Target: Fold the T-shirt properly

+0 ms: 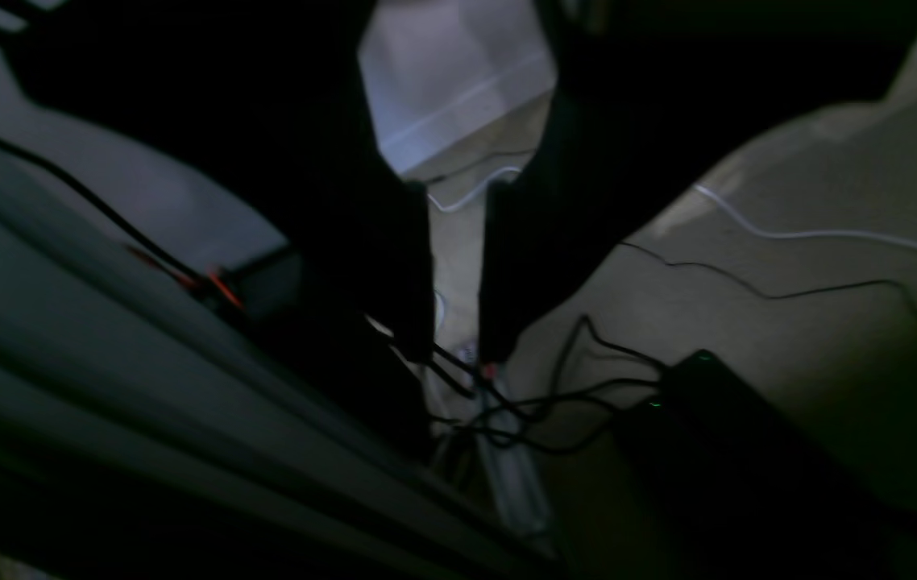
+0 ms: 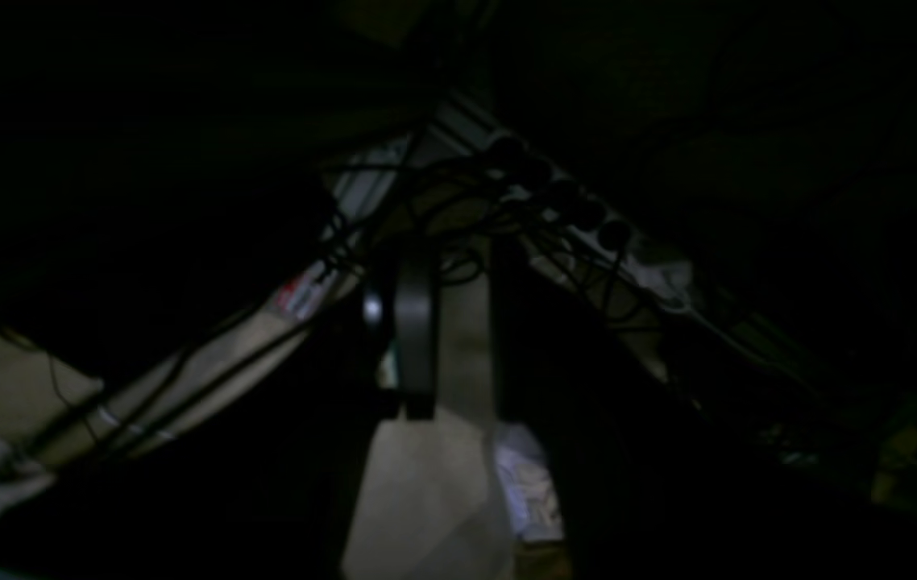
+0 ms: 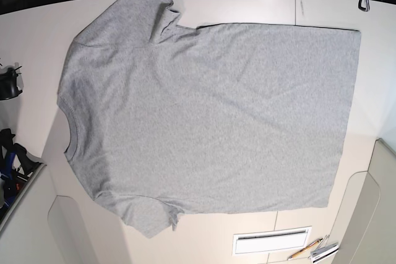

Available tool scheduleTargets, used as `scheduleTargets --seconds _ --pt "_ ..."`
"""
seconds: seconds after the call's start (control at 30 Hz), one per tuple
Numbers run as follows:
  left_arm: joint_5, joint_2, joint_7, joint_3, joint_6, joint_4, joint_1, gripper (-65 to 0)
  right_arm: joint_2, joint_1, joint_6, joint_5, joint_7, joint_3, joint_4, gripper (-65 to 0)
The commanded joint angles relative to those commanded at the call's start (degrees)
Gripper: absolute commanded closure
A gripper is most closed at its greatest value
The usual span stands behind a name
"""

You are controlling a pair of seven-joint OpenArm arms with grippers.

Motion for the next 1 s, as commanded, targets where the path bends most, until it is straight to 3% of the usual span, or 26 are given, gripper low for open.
scheduleTargets --seconds 0.2,0.43,0.63,1.0 --pt "-0.02 -0.42 0.09 0.0 -0.81 0.0 1.4 -10.3 3.1 -3.48 -0.02 -0.11 0.0 0.0 3.21 -10.2" --pt "-0.63 -3.04 0.79 -0.17 -0.79 2.45 4.35 -10.4 8.41 -10.95 -0.02 -0.11 -0.02 0.0 13.49 -10.2" --pt "-6.25 -6.34 3.91 -0.17 -0.79 8.13 9.38 -10.4 12.26 -17.44 -0.02 -0.07 0.0 0.0 21.9 -10.2" --pt "-12.68 -10.19 3.89 -0.17 -0.79 15.89 19.54 -10.8 18.53 -25.33 0.0 0.15 0.0 0.0 32.48 -10.2"
